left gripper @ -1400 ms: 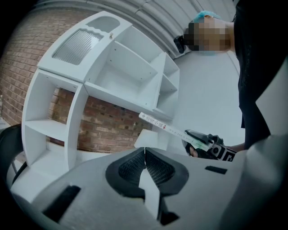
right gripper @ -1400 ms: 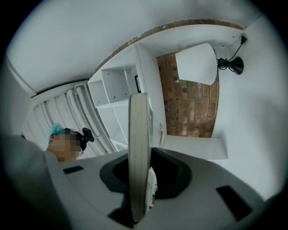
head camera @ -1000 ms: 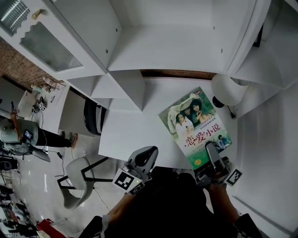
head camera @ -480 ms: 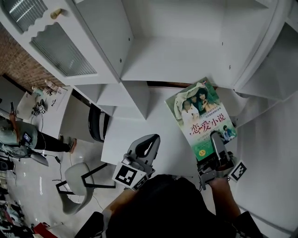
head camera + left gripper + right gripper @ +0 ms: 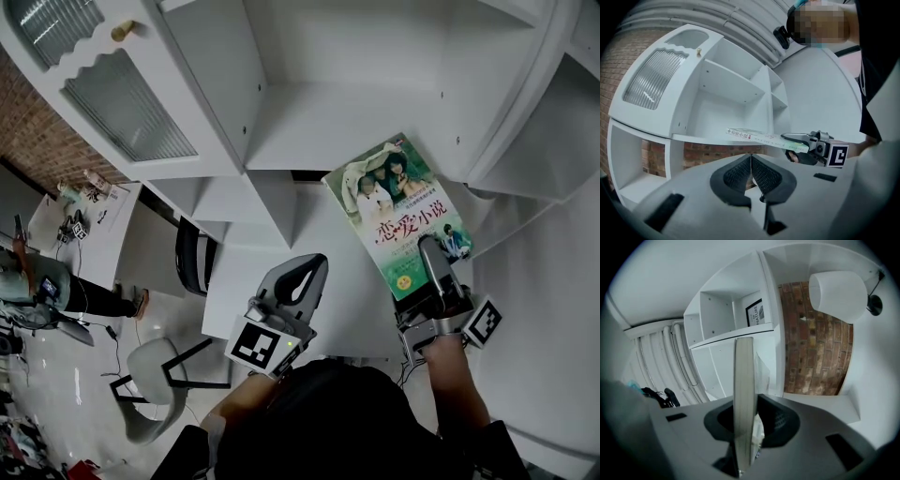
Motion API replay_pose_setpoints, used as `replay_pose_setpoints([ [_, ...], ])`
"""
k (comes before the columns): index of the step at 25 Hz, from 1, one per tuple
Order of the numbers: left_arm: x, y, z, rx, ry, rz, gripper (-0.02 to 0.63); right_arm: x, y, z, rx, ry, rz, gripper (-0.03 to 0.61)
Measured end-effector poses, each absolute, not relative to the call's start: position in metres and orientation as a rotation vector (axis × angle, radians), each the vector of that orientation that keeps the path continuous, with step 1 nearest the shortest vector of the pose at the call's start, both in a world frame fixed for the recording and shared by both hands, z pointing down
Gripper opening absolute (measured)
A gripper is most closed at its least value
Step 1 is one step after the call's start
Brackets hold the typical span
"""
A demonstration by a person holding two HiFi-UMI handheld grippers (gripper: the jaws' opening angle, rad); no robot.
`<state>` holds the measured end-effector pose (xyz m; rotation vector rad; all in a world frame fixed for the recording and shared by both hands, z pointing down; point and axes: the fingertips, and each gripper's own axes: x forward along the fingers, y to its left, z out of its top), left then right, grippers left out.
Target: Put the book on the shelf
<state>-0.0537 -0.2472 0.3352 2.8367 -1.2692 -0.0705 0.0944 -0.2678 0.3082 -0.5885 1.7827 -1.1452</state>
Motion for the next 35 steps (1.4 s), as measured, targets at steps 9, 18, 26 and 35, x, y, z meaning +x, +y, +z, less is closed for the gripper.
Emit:
replay_pose_setpoints([
  [9,-0.049,-0.265,0.335,2.867,-1.260,-0.023,0.018,0.093,-0.301,0.305,-0.674,1.755,-1.188,0.080],
  [18,-0.041,-0.281,0.329,2.882,-1.264,-0.017,0.018,0.100,-0.323,0.317,-0.738,1.672,-1.207,0.080],
  [26,-0.040,-0.297,0.328,2.884,-1.249,-0.010,0.018,0.093,-0.356,0.319,-0.783,1.592,-1.252,0.080],
  [35,-0.041,-0.305,0.327,2.862,-1.264,-0.003,0.018,0.088,-0.381,0.317,-0.828,1.563,-1.236,0.080],
])
